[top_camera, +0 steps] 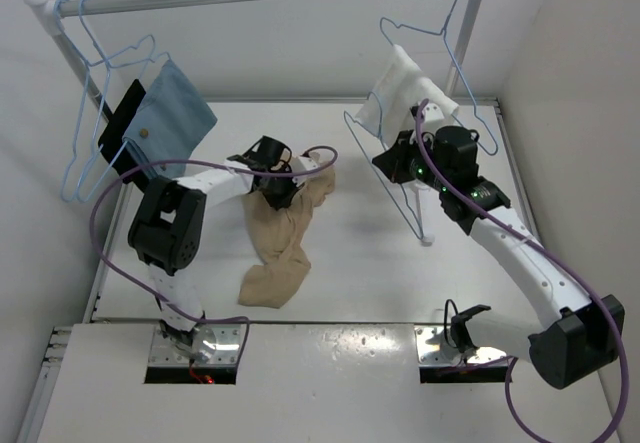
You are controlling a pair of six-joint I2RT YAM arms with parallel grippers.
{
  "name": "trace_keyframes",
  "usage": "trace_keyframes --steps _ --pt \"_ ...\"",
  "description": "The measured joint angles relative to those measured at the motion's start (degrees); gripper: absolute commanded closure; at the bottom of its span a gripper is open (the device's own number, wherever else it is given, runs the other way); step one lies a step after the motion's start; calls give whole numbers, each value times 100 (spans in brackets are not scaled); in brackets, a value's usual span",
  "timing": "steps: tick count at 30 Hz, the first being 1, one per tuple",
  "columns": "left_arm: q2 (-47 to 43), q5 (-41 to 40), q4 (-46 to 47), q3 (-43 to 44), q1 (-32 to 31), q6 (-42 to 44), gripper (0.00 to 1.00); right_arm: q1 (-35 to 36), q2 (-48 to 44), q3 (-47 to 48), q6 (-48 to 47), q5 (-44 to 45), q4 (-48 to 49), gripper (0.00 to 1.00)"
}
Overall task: Place the t-shirt on the hanger
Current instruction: Place tshirt on hanger
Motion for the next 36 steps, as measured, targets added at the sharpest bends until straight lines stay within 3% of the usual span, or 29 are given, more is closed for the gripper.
trace_keyframes --steps 10,14,23,24,25,27,28,32,35,36 --pt "-1569 -127 -629 367 785 -708 100 0 216 -258 -50 -236 85 100" --pt "-2015 -352 -763 35 1067 -970 100 9 439 -422 -59 -498 98 100" --pt "-2065 -2205 -1073 -1056 1880 -1641 99 273 520 -721 -144 -1250 118 100" --pt "-2076 -2343 -1082 -1115 1912 -1674 90 293 520 -721 -164 -1300 118 100" --pt "-2087 -2406 -1086 -1156 1943 -1668 62 310 520 -721 -181 -1331 122 100" --pt "-2116 -2391 -1099 -1176 1978 -1576 36 350 520 -726 -219 -1375 122 100" --pt "-2153 -2319 -1097 -1176 1976 -1532 17 356 520 -743 -232 -1397 129 100" --pt "-2592 -1720 -1086 -1174 1834 -1084 4 376 520 -855 -304 -1469 120 100" --pt "-3091 -1137 -1075 -1174 1558 -538 6 376 527 -894 -352 -1471 68 100" --pt "-3224 -957 -1060 -1178 1447 -269 15 376 527 -894 -358 -1464 33 100"
